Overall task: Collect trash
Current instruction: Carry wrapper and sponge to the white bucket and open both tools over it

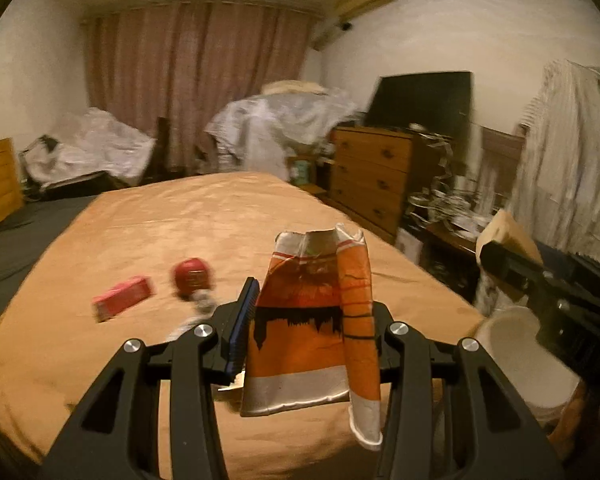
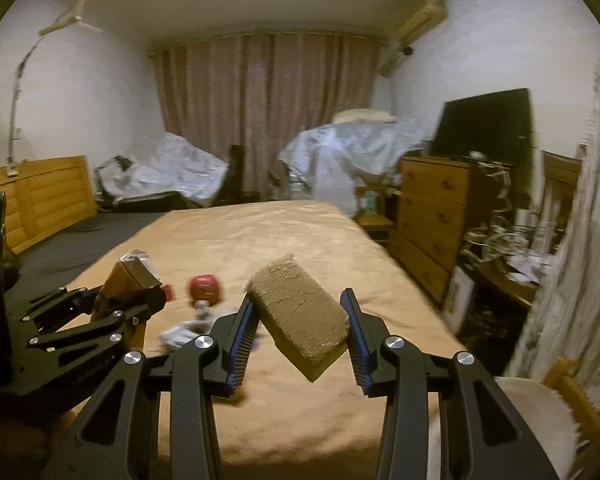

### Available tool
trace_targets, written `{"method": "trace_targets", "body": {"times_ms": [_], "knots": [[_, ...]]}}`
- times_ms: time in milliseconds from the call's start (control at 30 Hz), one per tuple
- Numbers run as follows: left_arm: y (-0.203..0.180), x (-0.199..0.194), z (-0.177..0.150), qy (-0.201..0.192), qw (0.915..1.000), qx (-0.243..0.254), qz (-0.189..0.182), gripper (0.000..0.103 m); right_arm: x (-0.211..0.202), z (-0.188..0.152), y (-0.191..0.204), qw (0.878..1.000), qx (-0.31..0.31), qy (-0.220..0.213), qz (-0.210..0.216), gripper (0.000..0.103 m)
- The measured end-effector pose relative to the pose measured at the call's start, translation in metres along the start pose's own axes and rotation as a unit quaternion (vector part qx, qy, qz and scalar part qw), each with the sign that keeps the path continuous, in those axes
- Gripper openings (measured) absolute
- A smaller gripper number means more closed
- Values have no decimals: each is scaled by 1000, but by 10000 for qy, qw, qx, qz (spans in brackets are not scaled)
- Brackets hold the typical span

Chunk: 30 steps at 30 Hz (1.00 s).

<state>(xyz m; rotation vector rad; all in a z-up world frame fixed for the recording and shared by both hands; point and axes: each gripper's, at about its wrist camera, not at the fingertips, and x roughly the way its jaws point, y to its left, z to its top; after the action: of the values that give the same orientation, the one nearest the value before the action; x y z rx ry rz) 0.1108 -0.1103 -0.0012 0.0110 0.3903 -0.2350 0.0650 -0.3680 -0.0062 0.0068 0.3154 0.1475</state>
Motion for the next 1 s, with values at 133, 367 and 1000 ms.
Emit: {"method": "trace_targets", "body": {"times_ms": [133,367,1000], "knots": [[-45,17,3,168,9986,170,-465,42,-13,1,-71,9987,237,197,-406,43],[-127,45,0,569,9879,547,-1338,42,-32,-21,-196,9893,585,809,-1060,43],[-261,131,-67,2244,9316,1605,-2368,42,21,-107,-339,9373,1369,3088,-852,43]]}}
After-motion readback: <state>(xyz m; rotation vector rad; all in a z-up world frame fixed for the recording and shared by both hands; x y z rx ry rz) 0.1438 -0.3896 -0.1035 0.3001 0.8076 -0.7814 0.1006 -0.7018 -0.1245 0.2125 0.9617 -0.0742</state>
